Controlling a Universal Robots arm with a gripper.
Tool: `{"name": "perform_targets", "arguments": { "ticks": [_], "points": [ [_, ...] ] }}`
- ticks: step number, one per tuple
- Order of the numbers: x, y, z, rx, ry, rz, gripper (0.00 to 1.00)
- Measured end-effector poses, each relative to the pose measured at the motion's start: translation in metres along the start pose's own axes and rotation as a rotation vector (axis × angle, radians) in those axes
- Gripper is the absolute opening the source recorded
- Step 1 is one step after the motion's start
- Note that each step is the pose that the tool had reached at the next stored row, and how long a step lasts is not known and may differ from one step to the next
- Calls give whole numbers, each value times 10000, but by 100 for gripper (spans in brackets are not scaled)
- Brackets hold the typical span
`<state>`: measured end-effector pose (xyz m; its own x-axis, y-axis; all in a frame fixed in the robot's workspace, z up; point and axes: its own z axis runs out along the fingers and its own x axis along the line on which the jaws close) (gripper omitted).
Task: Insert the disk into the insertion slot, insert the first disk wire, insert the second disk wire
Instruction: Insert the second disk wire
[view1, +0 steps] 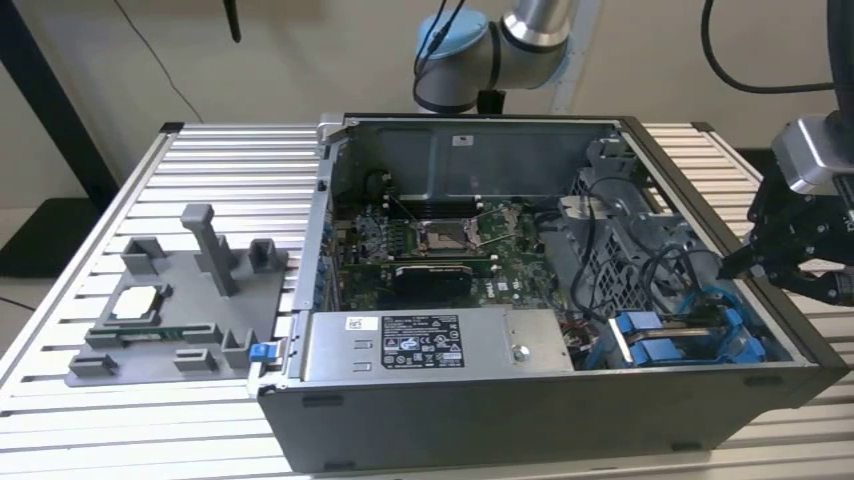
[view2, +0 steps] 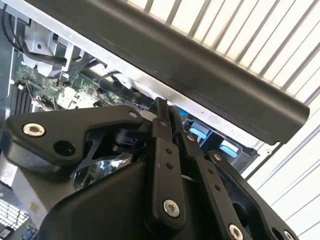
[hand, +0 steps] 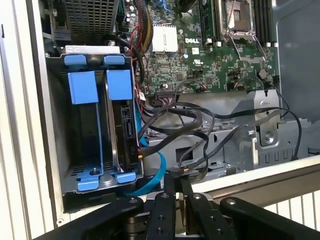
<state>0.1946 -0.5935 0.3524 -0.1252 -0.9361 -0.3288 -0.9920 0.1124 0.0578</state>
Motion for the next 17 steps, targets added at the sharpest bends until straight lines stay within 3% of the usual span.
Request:
{"name": "perform_targets", "arguments": {
  "ticks": [5,9,10,11,12,15,16,17],
  "points": [
    [-36,75,-127,25,-122,108,0],
    [-55,94,-213,30,-124,124,0],
    [-50,93,-215,28,-107,125,0],
    [-47,94,-217,26,-40,131,0],
    [-45,94,-217,30,67,137,100],
    [-42,90,-209,72,404,144,100],
    [-37,83,-195,74,433,143,100],
    [-32,74,-178,76,446,143,0]
  ]
}}
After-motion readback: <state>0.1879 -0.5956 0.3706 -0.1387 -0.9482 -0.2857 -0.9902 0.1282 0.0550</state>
